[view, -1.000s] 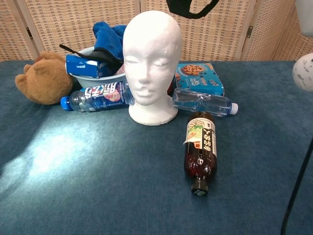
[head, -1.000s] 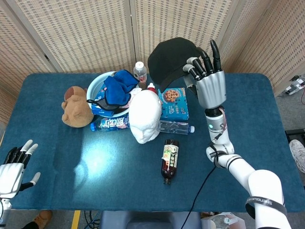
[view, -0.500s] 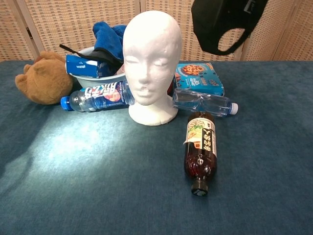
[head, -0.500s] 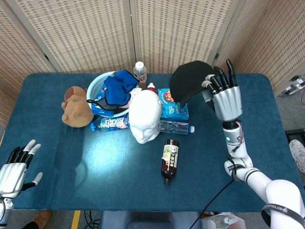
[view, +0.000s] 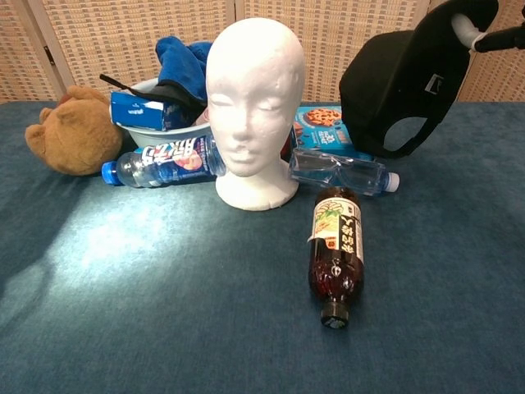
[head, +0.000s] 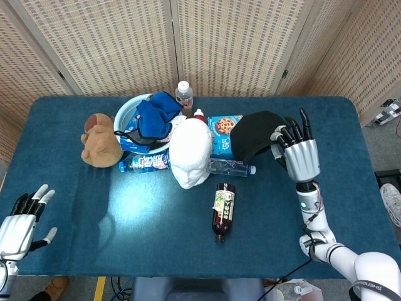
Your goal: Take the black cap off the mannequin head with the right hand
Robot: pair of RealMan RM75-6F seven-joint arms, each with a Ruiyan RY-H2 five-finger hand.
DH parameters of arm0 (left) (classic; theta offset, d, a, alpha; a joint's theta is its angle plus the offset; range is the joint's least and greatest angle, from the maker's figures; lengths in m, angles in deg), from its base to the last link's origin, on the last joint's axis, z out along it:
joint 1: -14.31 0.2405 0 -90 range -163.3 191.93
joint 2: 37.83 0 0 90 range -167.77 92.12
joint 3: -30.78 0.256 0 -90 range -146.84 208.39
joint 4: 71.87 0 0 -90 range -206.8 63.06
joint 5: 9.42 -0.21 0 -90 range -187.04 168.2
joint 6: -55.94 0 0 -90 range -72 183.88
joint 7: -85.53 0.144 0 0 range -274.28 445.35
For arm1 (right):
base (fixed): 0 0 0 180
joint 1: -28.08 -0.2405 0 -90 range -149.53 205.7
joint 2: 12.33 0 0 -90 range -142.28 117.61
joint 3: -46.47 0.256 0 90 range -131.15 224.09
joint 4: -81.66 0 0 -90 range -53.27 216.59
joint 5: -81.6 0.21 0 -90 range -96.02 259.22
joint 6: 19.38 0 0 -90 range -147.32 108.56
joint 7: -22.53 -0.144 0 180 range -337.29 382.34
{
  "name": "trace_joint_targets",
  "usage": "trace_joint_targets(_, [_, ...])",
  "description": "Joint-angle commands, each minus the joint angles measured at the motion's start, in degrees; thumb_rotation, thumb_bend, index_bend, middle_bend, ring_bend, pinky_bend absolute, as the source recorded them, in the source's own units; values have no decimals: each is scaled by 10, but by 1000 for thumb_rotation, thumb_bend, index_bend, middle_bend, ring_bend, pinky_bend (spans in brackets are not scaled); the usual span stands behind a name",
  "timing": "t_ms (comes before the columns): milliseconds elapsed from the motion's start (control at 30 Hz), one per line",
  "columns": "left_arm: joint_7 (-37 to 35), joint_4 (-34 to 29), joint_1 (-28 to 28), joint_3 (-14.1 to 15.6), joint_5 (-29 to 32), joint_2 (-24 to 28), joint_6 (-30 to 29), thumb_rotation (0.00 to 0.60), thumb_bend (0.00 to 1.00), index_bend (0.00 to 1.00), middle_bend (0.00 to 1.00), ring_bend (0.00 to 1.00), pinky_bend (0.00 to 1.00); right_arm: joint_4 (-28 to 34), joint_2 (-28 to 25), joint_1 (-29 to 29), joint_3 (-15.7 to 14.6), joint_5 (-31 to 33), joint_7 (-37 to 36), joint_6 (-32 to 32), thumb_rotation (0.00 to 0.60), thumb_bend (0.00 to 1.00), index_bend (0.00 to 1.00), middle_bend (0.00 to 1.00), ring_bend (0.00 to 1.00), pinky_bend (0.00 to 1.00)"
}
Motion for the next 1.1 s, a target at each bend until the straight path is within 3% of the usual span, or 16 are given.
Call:
trace_joint_targets(33, [0, 0, 1, 1, 0, 0, -1, 600, 284, 66, 0, 67, 0, -21, 17, 6, -3, 3, -12, -11, 600, 539, 915, 475, 227, 0])
trace_joint_targets(400, [3, -1, 4, 4, 6, -4, 1, 600, 284, 66, 0, 67, 0, -152, 78, 15, -21, 16, -60, -101, 600, 539, 914, 466, 227, 0])
trace_joint_targets(600, [6, -2, 5, 5, 9, -6, 2, 600, 284, 66, 0, 67, 0, -179, 89, 23, -35, 14, -74, -138, 600, 532, 883, 415, 224, 0])
trace_joint_targets(733, [7, -2, 4, 6, 8, -7, 3, 600, 284, 66, 0, 67, 0, -173, 82, 28, -40, 19, -52, -176, 600, 480, 732, 357, 174, 0])
trace_joint_targets(967, [3, 1, 7, 6, 8, -6, 0, 600, 284, 66, 0, 67, 0, -84, 33, 44, -35, 42, 15, -225, 600, 36, 387, 213, 40, 0])
trace_joint_targets(1100, [2, 1, 7, 7, 6, -5, -1, 600, 284, 66, 0, 67, 0, -4, -15, 59, -37, 56, 63, -255, 600, 0, 236, 150, 2, 0])
